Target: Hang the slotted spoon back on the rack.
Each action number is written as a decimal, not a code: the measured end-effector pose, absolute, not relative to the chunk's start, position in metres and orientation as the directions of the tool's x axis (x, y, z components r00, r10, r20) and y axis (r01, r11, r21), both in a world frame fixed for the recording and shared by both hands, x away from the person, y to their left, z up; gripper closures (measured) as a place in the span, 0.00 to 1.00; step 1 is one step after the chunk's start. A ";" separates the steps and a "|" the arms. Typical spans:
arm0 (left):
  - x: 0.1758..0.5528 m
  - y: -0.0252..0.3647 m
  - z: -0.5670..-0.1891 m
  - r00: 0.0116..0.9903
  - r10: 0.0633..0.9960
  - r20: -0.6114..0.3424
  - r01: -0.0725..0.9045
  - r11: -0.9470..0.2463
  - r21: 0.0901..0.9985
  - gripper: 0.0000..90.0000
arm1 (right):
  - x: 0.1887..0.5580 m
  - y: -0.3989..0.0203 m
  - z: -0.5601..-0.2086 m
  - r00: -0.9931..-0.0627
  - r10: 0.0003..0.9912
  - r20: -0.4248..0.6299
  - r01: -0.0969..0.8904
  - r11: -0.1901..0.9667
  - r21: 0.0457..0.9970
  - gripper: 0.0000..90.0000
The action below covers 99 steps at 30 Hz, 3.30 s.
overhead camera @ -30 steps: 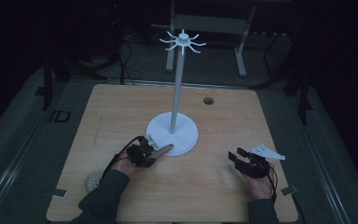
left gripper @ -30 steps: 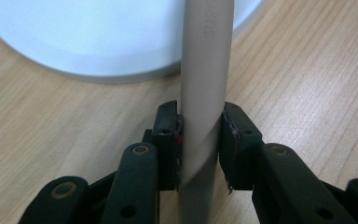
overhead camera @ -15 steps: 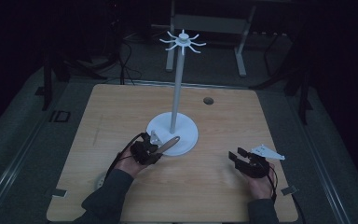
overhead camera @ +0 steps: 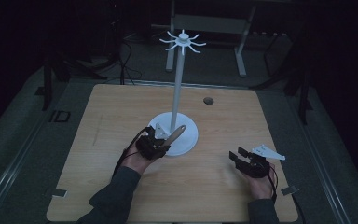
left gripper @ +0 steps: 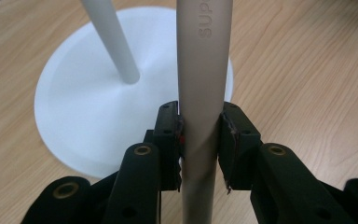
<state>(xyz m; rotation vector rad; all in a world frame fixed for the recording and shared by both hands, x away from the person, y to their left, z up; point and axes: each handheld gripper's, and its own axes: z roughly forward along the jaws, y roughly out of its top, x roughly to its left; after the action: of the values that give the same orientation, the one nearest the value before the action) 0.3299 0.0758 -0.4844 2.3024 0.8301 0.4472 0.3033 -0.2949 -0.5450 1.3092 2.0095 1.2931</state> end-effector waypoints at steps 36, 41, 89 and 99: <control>0.325 0.064 -0.431 0.691 0.718 0.089 0.336 -0.427 0.840 0.80 | 0.304 -0.295 -0.547 -0.467 0.873 0.141 0.494 0.125 0.861 0.56; 0.323 0.066 -0.425 0.685 0.723 0.093 0.309 -0.403 0.861 0.80 | 0.304 -0.295 -0.547 -0.467 0.873 0.141 0.494 0.125 0.860 0.56; 0.327 0.057 -0.375 0.558 0.821 0.120 0.206 -0.277 0.939 0.80 | 0.304 -0.297 -0.549 -0.457 0.877 0.150 0.504 0.117 0.856 0.55; 0.329 0.054 -0.365 0.546 0.829 0.120 0.200 -0.268 0.942 0.80 | 0.304 -0.296 -0.549 -0.458 0.876 0.149 0.505 0.118 0.855 0.55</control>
<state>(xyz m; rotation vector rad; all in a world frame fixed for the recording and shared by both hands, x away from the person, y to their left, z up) 0.3291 0.0536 -0.3646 1.7698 0.8572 0.7769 0.3044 -0.2964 -0.5493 1.3394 2.0094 1.2819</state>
